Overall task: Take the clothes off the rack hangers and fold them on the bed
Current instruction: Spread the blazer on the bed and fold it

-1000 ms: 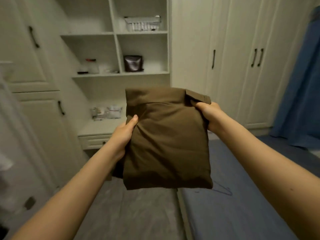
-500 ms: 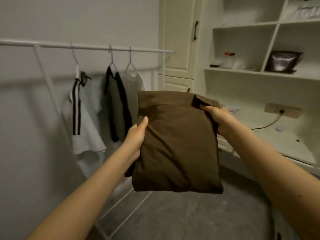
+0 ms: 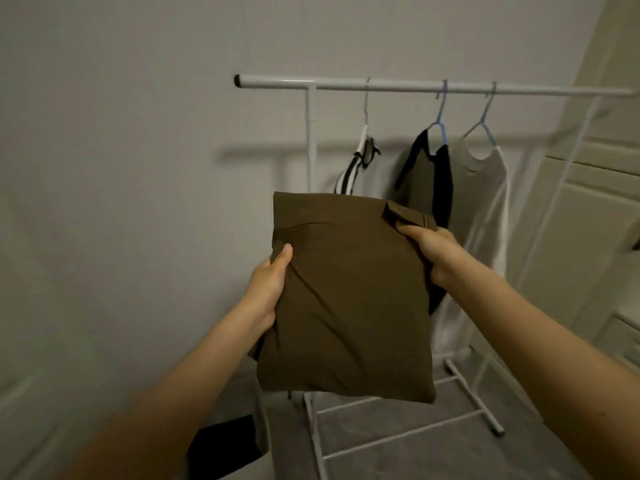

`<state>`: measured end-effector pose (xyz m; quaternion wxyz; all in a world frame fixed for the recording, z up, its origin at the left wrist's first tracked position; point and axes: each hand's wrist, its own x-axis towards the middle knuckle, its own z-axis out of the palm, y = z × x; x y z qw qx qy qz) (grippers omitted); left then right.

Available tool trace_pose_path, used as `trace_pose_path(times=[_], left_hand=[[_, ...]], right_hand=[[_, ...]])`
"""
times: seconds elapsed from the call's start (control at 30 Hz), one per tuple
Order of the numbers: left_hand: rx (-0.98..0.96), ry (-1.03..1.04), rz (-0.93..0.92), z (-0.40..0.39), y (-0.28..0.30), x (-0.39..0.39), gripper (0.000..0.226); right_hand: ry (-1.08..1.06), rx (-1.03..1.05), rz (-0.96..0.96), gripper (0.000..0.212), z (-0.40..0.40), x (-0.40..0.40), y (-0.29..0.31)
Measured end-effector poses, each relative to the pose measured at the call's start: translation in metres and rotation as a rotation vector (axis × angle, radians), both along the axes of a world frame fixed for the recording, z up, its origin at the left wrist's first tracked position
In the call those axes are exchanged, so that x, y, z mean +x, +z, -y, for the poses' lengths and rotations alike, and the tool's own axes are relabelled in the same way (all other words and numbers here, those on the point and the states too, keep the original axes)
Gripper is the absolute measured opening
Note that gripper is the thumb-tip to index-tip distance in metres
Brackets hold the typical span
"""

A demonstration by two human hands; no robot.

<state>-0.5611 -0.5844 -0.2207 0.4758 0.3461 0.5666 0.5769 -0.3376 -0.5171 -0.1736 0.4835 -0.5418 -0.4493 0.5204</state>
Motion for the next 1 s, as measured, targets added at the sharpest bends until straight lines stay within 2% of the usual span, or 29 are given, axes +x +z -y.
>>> trace_pose_path(times=[0.07,0.2,0.33,0.47,0.6,0.67,0.83,0.97,1.0], left_hand=[[0.002,0.109,-0.014,0.009,0.007,-0.019,0.056],[-0.011,0.288,-0.060,0.029,0.007,-0.052,0.058],[-0.047,0.485,-0.049,0.062,-0.005,-0.092,0.057],[-0.090,0.594,-0.035,0.086,-0.024,-0.131,0.053],[-0.145,0.613,0.071,0.088,-0.066,-0.179,0.050],[-0.193,0.620,0.137,0.080,-0.091,-0.201,0.050],[-0.311,0.575,0.308,0.028,-0.158,-0.284,0.063],[-0.384,0.576,0.407,-0.019,-0.220,-0.340,0.057],[-0.404,0.572,0.435,-0.031,-0.237,-0.352,0.056]], right_hand=[[0.128,-0.005,-0.019,0.034,-0.016,-0.029,0.004],[0.354,-0.017,-0.070,0.028,-0.036,-0.079,0.007],[0.562,-0.031,-0.073,0.037,-0.042,-0.143,-0.002],[0.704,-0.084,-0.035,0.027,-0.043,-0.206,-0.025],[0.747,-0.144,0.008,0.017,-0.055,-0.274,-0.067],[0.764,-0.197,0.045,0.019,-0.066,-0.303,-0.094],[0.714,-0.331,0.127,0.045,-0.114,-0.385,-0.169],[0.658,-0.468,0.124,0.072,-0.149,-0.433,-0.242],[0.657,-0.499,0.109,0.071,-0.156,-0.443,-0.260]])
